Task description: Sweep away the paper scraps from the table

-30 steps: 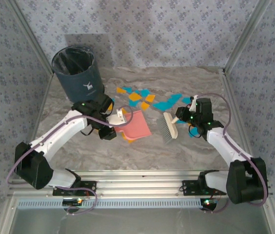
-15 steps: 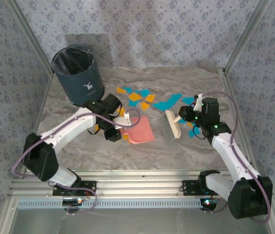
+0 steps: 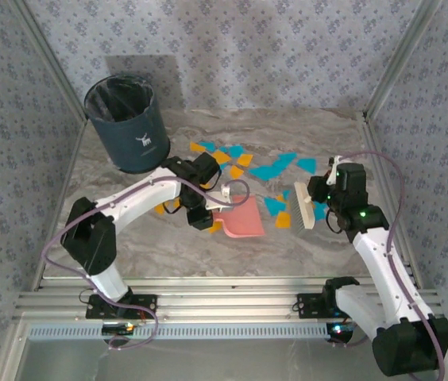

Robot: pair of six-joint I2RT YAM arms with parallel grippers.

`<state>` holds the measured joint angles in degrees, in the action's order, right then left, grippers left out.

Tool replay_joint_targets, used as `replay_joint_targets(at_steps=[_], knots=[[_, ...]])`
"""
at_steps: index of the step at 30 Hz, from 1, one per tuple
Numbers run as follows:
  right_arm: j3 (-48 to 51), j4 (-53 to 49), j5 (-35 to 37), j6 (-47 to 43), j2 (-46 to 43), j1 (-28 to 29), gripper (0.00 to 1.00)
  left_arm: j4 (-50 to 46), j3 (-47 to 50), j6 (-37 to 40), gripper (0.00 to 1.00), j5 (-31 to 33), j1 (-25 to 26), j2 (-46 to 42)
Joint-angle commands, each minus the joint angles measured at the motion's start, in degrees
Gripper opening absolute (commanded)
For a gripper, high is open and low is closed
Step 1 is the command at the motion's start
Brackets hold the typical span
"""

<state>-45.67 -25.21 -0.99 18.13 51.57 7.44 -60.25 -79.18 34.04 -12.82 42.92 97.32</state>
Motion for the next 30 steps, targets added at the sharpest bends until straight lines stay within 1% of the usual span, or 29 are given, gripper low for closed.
replay_joint_targets(at_steps=[1,8,11,18,24,30], knots=[[-2.8,-4.0,7.5,-3.1,-1.1,1.3,0.00,-3.7,-3.0,0.7,0.00,0.5,0.8,2.5],[-1.4,-4.0,14.4,-4.4,-1.0,6.0,0.00,-6.2,-6.5,0.5,0.00,2.7,1.5,6.7],[-1.0,-3.5,15.7,-4.4,-0.5,7.3,0.00,-7.8,-8.5,0.5,0.00,3.4,1.6,8.9],[0.5,-0.8,14.6,-3.2,1.5,8.5,0.00,-11.5,-13.6,-1.3,0.00,3.8,1.7,13.8],[1.1,0.7,13.7,-2.4,3.6,9.4,0.00,-12.8,-16.7,-1.7,0.00,2.8,1.9,16.4],[1.7,2.0,13.3,-1.6,5.1,10.9,0.00,-14.7,-20.3,-3.1,0.00,4.0,2.0,20.2]])
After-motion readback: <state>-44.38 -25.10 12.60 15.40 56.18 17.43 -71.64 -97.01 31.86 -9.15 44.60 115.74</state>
